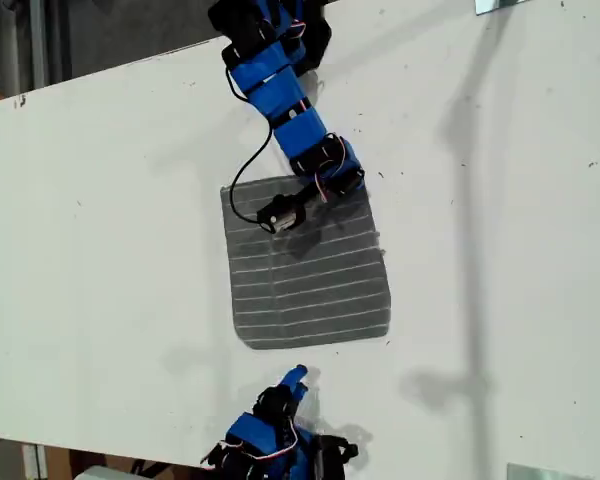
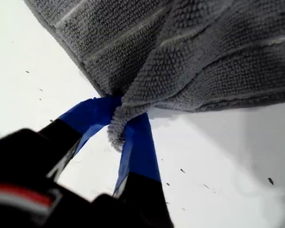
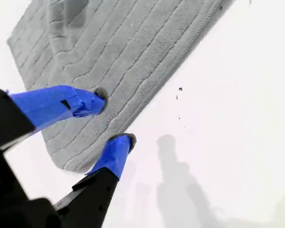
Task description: Grasp corners of a square towel and fold twice.
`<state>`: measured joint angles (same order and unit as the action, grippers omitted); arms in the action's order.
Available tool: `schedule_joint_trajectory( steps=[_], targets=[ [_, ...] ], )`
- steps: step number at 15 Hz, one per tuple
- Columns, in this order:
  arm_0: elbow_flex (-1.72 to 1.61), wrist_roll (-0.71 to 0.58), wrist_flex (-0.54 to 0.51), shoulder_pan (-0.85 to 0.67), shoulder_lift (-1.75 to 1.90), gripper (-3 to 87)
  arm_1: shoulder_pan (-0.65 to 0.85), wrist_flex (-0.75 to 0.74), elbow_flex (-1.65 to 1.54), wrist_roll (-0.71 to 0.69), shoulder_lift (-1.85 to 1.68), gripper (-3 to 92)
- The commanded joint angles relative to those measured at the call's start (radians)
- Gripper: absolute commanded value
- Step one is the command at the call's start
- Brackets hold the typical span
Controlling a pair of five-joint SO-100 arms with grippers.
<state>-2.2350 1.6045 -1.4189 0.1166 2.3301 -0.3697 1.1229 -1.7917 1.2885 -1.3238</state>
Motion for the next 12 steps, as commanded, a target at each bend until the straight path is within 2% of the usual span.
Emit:
schedule_joint_trajectory(
  steps=[1,4,7,9,12],
  targets=[
    [0.703,-0.037,-0.110,0.052,-0.790,18.4,-0.032,0.015,0.026,0.011,0.002,-0.1],
    [0.692,0.061,0.043,0.170,-0.888,20.9,-0.054,0.015,0.021,0.025,0.014,-0.1],
    [0.695,0.187,0.051,0.261,-0.930,21.3,-0.055,0.009,0.021,0.025,0.020,-0.1],
    [0.687,0.227,0.063,0.293,-0.936,21.4,-0.054,0.008,0.021,0.025,0.026,-0.1],
    [0.675,0.207,0.198,0.298,-1.006,21.4,-0.055,0.006,0.021,0.025,0.029,-0.1]
  ],
)
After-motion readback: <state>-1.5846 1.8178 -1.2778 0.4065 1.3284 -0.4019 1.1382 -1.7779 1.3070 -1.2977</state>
